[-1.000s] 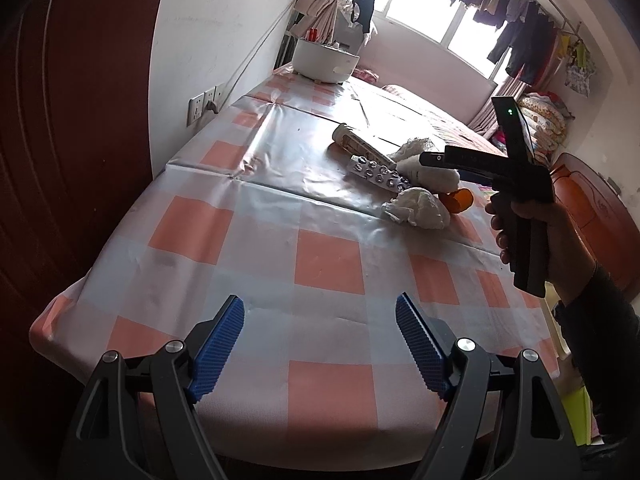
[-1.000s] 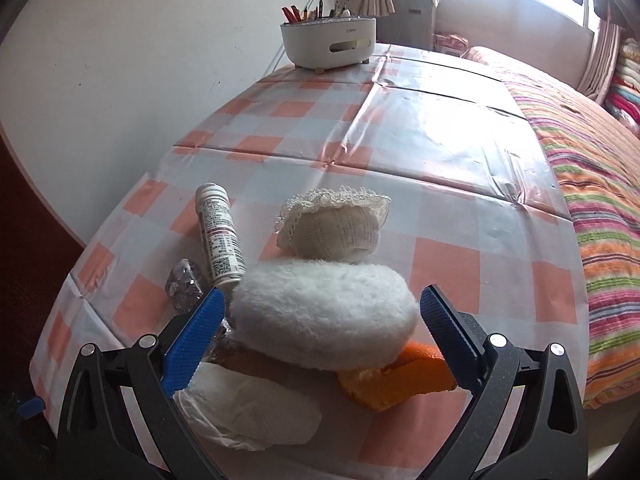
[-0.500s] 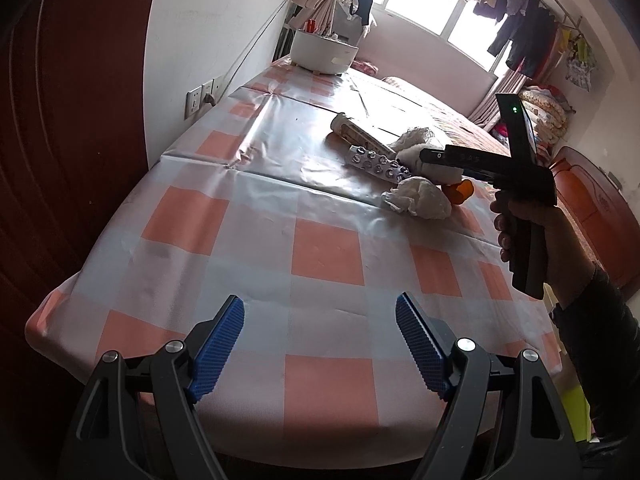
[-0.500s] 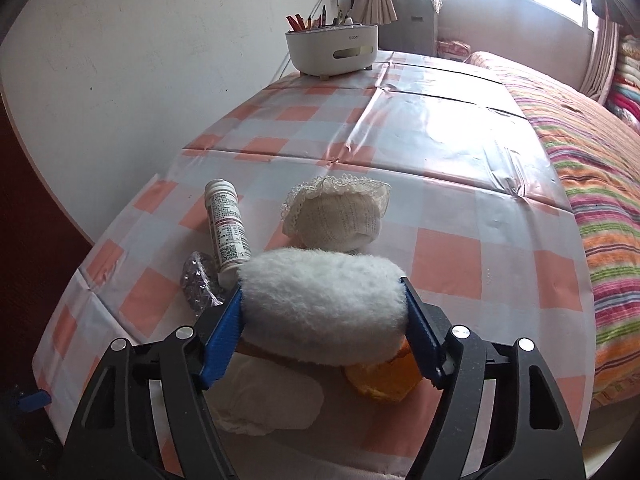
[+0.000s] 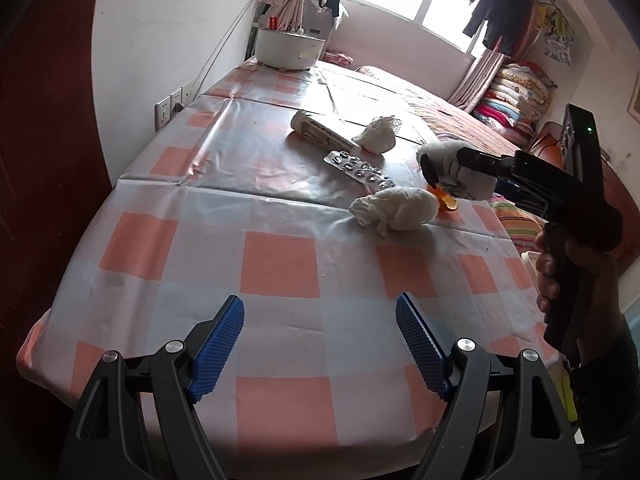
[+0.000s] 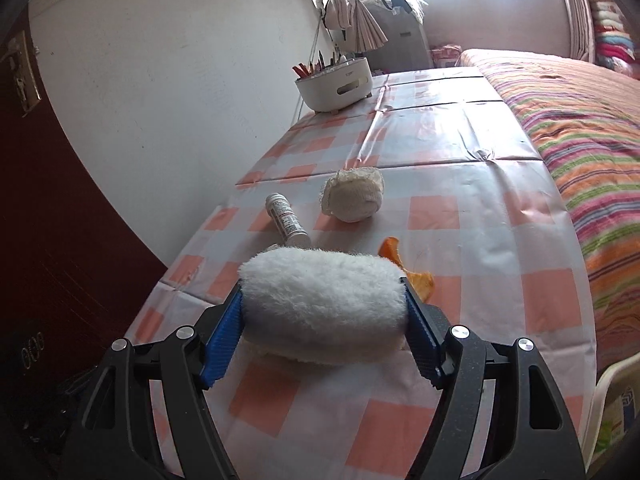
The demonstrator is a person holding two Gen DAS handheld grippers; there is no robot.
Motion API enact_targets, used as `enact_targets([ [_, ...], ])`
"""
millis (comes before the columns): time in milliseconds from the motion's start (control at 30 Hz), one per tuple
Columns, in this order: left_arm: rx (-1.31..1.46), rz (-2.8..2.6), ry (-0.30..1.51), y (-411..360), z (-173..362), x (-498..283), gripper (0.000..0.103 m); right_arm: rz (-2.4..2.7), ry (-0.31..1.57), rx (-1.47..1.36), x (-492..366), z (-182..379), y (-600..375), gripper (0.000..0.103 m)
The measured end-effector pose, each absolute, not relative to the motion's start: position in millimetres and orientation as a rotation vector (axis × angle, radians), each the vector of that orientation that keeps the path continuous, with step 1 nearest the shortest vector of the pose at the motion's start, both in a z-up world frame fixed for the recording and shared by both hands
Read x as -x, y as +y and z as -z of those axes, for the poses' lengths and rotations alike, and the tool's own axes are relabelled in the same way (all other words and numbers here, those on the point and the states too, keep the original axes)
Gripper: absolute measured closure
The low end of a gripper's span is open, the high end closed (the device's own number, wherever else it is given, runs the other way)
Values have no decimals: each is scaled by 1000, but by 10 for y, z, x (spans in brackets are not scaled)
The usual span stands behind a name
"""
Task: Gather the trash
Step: 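Grasp the white fluffy toy with the right gripper and lift it, then grasp the white tissue bundle with the left gripper while the right gripper holds the toy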
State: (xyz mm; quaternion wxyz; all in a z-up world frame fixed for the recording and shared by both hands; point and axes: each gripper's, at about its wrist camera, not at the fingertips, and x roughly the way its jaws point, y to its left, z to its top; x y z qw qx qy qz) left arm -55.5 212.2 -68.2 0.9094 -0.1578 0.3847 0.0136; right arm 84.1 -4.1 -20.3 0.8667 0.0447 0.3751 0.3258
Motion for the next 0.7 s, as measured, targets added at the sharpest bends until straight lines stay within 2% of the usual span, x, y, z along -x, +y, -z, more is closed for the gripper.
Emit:
enact_targets([
  [400, 144, 285, 735, 1679, 383, -21, 27, -660, 720, -260, -219, 35, -703, 32],
  [700, 143, 395, 826, 1686, 476, -698, 27, -634, 703, -296, -33, 5, -907, 32],
])
